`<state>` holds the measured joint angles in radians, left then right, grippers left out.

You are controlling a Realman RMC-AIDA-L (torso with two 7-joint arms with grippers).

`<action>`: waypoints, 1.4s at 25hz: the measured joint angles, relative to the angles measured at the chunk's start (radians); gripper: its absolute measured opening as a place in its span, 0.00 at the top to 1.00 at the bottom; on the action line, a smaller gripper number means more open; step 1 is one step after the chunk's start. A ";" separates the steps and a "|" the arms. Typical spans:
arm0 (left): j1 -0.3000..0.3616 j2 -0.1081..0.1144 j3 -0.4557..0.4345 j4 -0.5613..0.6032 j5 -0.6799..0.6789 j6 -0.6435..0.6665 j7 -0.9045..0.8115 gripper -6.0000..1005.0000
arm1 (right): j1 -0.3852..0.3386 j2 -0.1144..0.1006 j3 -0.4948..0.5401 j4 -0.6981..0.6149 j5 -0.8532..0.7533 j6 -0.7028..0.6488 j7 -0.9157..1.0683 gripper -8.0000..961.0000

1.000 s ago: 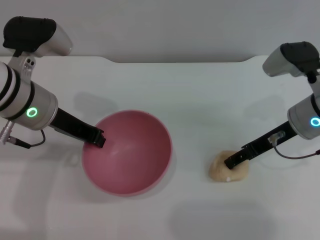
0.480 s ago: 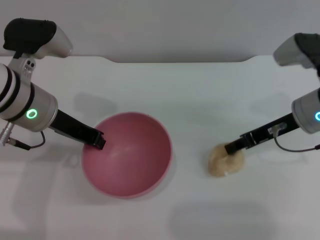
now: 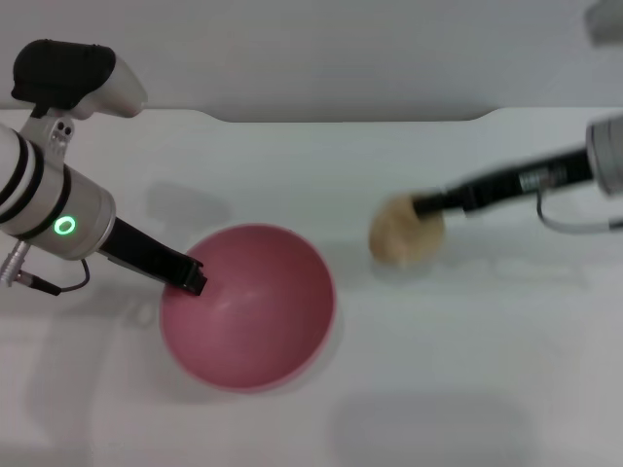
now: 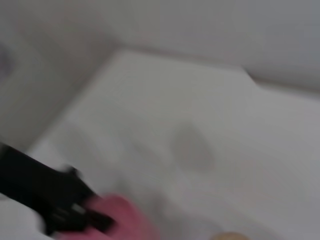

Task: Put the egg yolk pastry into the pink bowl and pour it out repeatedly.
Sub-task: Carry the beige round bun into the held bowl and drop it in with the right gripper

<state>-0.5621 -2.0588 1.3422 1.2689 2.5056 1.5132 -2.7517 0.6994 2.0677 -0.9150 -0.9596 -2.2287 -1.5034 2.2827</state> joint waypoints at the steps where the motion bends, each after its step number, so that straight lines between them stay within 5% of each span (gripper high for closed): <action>1: -0.001 0.000 0.004 0.000 0.000 -0.001 0.000 0.99 | -0.001 0.000 -0.001 -0.030 0.044 -0.018 -0.015 0.92; 7: -0.025 -0.002 0.052 -0.003 0.000 -0.014 0.001 0.99 | 0.024 0.003 -0.069 -0.135 0.263 -0.077 -0.097 0.94; 15: -0.075 -0.010 0.143 -0.012 -0.016 -0.045 -0.007 0.99 | 0.066 0.003 -0.275 -0.096 0.268 -0.055 -0.186 0.95; 20: -0.096 -0.012 0.177 -0.021 -0.034 -0.061 -0.008 0.99 | 0.059 0.004 -0.317 -0.073 0.265 -0.051 -0.197 0.88; 28: -0.108 -0.009 0.168 -0.022 -0.038 -0.100 -0.009 0.99 | 0.006 0.005 -0.295 -0.096 0.259 -0.065 -0.192 0.75; 35: -0.137 -0.006 0.130 -0.077 -0.037 -0.145 -0.011 0.99 | -0.038 0.003 -0.154 -0.122 0.256 -0.110 -0.190 0.60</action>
<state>-0.6991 -2.0647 1.4721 1.1916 2.4682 1.3680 -2.7626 0.6610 2.0711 -1.0689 -1.0820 -1.9724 -1.6136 2.0924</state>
